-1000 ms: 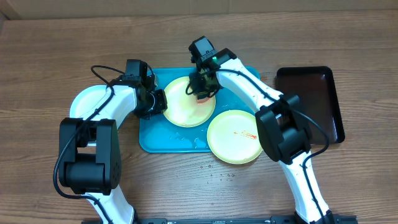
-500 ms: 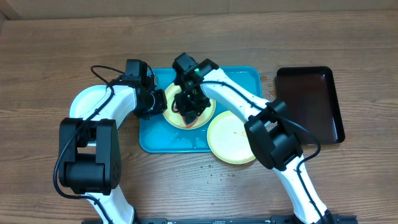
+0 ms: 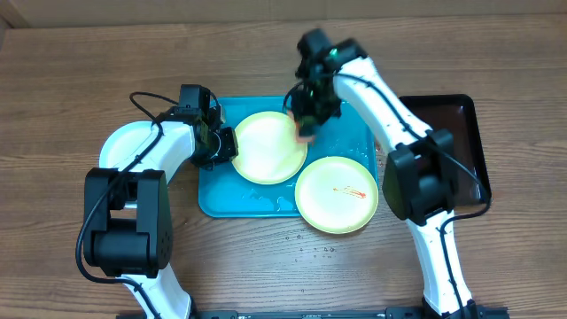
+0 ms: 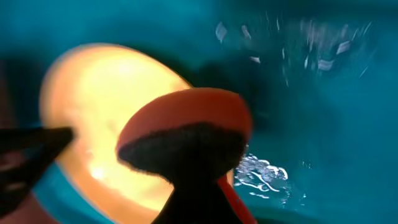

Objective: Clean dirty plates on tray and stack at the side
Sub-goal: 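Lift the yellow plate with left gripper and stack it on white plate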

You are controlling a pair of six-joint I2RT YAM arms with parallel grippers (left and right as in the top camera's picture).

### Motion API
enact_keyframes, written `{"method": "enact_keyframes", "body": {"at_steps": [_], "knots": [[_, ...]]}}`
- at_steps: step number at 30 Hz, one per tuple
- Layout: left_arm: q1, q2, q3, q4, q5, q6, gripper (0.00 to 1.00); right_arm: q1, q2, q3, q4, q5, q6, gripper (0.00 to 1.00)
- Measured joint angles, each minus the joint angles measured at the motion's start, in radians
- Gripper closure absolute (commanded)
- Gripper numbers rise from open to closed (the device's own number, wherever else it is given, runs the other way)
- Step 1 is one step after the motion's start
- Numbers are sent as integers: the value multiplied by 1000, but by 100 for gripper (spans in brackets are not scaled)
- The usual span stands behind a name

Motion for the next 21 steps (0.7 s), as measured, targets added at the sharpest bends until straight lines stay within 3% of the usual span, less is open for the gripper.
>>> {"method": "enact_keyframes", "body": {"at_steps": [7, 12, 21], "knots": [[1, -42, 12, -43, -89, 47, 96, 3, 0, 359, -211, -31, -11, 96], [1, -177, 14, -61, -177, 72, 96, -31, 0, 602, -326, -42, -12, 96], [-82, -364, 24, -98, -424, 83, 96, -135, -1, 672, -366, -47, -11, 96]]}}
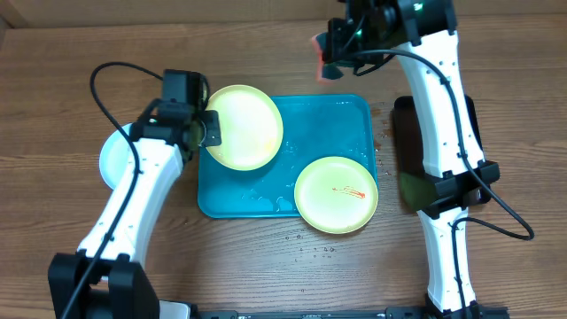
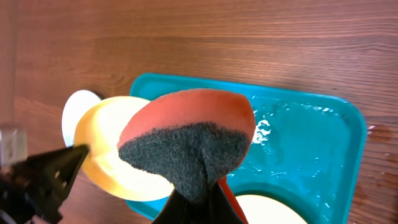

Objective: Clean dirty plates on tray and stack at the side
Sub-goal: 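Lift the yellow plate with left gripper and stack it on white plate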

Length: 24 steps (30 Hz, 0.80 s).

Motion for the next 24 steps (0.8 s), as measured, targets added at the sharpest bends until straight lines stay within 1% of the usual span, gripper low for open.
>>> {"method": "enact_keyframes", "body": {"at_steps": [3, 6, 12, 17, 18, 20, 24], "knots": [[-80, -17, 0, -24, -153, -1, 96, -10, 0, 0, 0, 0, 0, 96], [-174, -18, 0, -47, -336, -13, 96, -11, 0, 0, 0, 0, 0, 96], [-360, -18, 0, -61, -731, -73, 96, -11, 0, 0, 0, 8, 0, 96], [-470, -18, 0, -60, -1017, -118, 96, -11, 0, 0, 0, 11, 0, 96], [-477, -18, 0, -60, -1040, -122, 96, -11, 0, 0, 0, 11, 0, 96], [-507, -18, 0, -56, -1132, -130, 96, -11, 0, 0, 0, 11, 0, 96], [-539, -18, 0, -45, -1245, -141, 96, -11, 0, 0, 0, 11, 0, 96]]}}
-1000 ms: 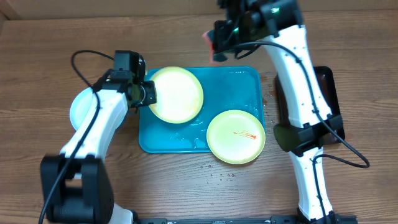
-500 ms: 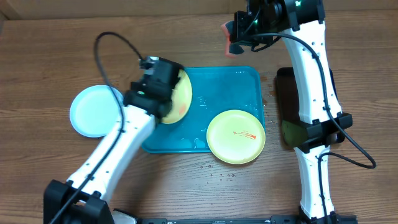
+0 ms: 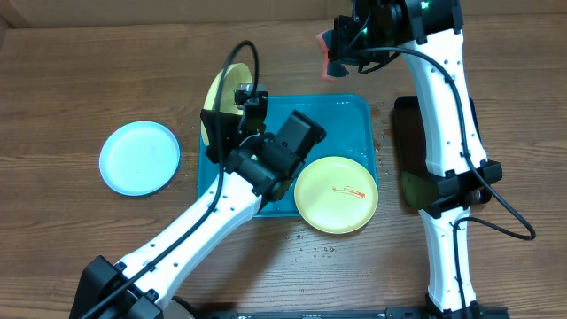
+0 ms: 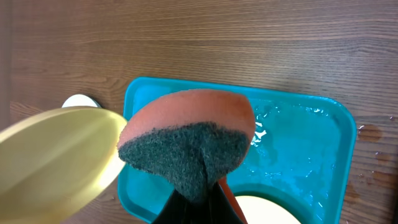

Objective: Clean dirty plates on tray and stack at the side
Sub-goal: 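Lift the yellow plate with left gripper and stack it on white plate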

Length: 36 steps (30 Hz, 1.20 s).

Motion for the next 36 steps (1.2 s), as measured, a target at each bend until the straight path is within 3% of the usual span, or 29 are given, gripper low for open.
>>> {"method": "enact_keyframes", "body": {"at_steps": [6, 11, 14, 20, 27, 36], "knots": [[-14, 0, 0, 7, -86, -1, 95, 0, 0, 0, 0, 1, 0, 96], [-14, 0, 0, -6, -62, -3, 96, 0, 0, 0, 0, 1, 0, 96], [-14, 0, 2, -61, 47, -4, 96, 0, 0, 0, 0, 4, 0, 96], [38, 0, 2, -135, 411, -7, 96, 0, 0, 0, 0, 7, 0, 96], [302, -1, 2, -158, 826, -10, 95, 0, 0, 0, 0, 8, 0, 96], [846, -6, 2, -156, 1314, 44, 95, 0, 0, 0, 0, 7, 0, 96]]}}
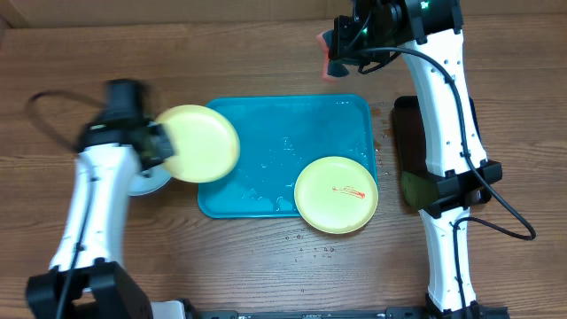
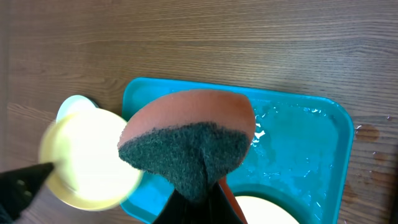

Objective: Clean dirty plates on tray and stack at the side
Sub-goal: 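Lift the yellow plate with left gripper and stack it on white plate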

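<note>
My left gripper (image 1: 162, 144) is shut on the left rim of a clean yellow plate (image 1: 202, 143). The plate hangs over the teal tray's (image 1: 292, 133) left edge and looks blurred in the right wrist view (image 2: 87, 158). A pale blue plate (image 1: 149, 183) lies on the table just left of it, mostly hidden under my left arm. A second yellow plate (image 1: 337, 195) with a red streak rests on the tray's near right corner. My right gripper (image 1: 334, 58) is shut on an orange sponge (image 2: 186, 140) with a dark scouring face, high over the tray's far edge.
A black tray (image 1: 443, 146) lies to the right of the teal one, partly behind my right arm. Water drops lie on the teal tray's floor (image 2: 292, 143) and on the wood in front of it. A cable loops from my left arm at the far left.
My left arm has swung from across the tray back to the left. The yellow plate, then tipped on edge at the tray's far left corner, now lies flatter over the left edge. The right arm has not moved.
First the sponge was down on the yellow plate in the tray, with my left gripper at its rim. Then the sponge was raised beyond the far edge and the plate was off the tray floor. The plate then stood tipped, and now sits beside the blue plate.
</note>
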You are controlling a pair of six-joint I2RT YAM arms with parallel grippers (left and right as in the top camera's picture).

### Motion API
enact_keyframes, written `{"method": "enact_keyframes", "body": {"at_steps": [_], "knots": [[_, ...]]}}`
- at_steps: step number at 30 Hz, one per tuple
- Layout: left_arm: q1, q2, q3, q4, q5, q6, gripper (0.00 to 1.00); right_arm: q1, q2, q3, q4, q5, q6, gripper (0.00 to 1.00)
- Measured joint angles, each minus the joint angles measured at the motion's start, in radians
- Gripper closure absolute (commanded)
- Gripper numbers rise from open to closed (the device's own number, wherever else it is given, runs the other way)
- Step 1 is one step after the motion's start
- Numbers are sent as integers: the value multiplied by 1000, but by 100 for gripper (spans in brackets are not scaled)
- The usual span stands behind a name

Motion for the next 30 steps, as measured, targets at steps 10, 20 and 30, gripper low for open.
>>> {"method": "enact_keyframes", "body": {"at_steps": [10, 20, 30], "knots": [[389, 0, -27, 61, 111, 43, 96, 0, 0, 0, 0, 0, 0, 96], [451, 0, -188, 251, 76, -53, 96, 0, 0, 0, 0, 0, 0, 96], [451, 0, -304, 407, 71, -96, 94, 0, 0, 0, 0, 0, 0, 96]]}}
